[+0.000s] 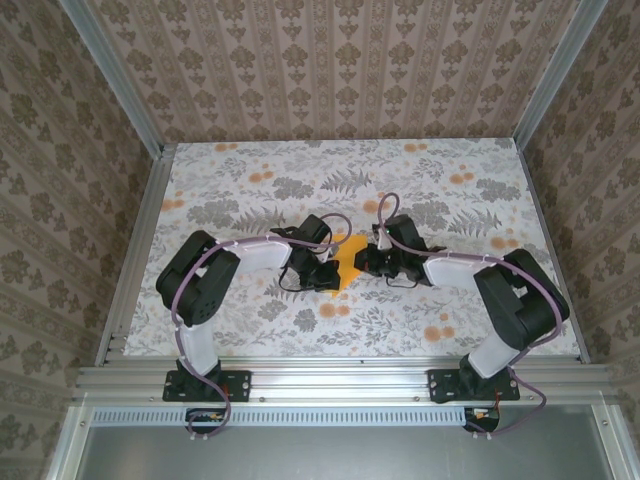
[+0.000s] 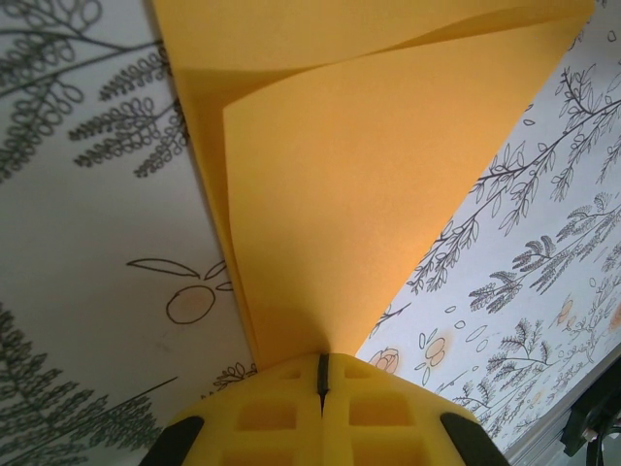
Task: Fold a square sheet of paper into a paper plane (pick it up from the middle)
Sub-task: Third fold the triangle at the center of the table, then rotate the paper at the center of the table.
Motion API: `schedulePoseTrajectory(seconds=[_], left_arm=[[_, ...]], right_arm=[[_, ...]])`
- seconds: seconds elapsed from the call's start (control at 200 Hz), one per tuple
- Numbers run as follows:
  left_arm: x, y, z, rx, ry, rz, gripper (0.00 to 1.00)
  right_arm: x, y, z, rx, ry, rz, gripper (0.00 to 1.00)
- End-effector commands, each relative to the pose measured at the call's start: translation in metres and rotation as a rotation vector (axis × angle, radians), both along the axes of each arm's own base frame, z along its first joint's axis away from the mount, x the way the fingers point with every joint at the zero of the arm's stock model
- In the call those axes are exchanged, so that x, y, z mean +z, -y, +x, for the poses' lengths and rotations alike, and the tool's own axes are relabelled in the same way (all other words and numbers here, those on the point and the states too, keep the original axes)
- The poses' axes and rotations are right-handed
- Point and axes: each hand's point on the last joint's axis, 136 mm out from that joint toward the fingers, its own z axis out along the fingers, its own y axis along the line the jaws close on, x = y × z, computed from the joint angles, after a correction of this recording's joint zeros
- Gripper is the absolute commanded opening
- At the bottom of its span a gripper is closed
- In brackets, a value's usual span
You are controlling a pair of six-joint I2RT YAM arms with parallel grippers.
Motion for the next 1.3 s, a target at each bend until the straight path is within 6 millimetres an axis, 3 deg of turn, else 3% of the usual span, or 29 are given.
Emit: schedulePoseTrajectory(seconds=[0.0,0.165,0.315,0.595,0.71,0.82,0.955,1.065,1.175,1.295], left_arm=[[-0.054,-0.06,-0.033,0.011,-0.115,0.307,0.0],[-0.053,-0.06,-0.032,0.011,-0.11,0.305,0.0],[-0.052,-0.06,-0.032,0.009,-0.108,0.306,0.0],[-0.055,-0.067,-0.036,-0.006,-0.108,0.33,0.0],[-0.054,-0.067,-0.036,-0.012,-0.104,0.325,0.0],[-0.048,-0.062,-0.033,-0.024,-0.086,0.302,0.0],[-0.022,-0.05,-0.022,-0.043,-0.009,0.233,0.0],[0.013,-0.037,-0.005,-0.032,0.085,0.131,0.09],[0.046,-0.031,0.012,0.017,0.175,0.041,0.2],[0.058,-0.037,0.023,0.094,0.227,0.012,0.26]], right_arm=[[-0.016,-0.007,-0.004,-0.017,-0.065,0.026,0.07],[-0.029,-0.021,-0.007,0.029,-0.11,0.055,0.06],[-0.04,-0.021,-0.006,0.034,-0.145,0.028,0.05],[-0.063,0.041,0.015,-0.112,-0.173,-0.148,0.05],[-0.06,0.058,0.029,-0.165,-0.162,-0.171,0.06],[-0.048,0.06,0.04,-0.172,-0.134,-0.18,0.07],[-0.017,0.057,0.048,-0.166,-0.055,-0.158,0.08],[0.005,0.048,0.048,-0.128,0.003,-0.136,0.09],[0.012,0.031,0.045,-0.071,0.023,-0.139,0.12],[0.009,0.012,0.047,-0.021,0.02,-0.147,0.16]])
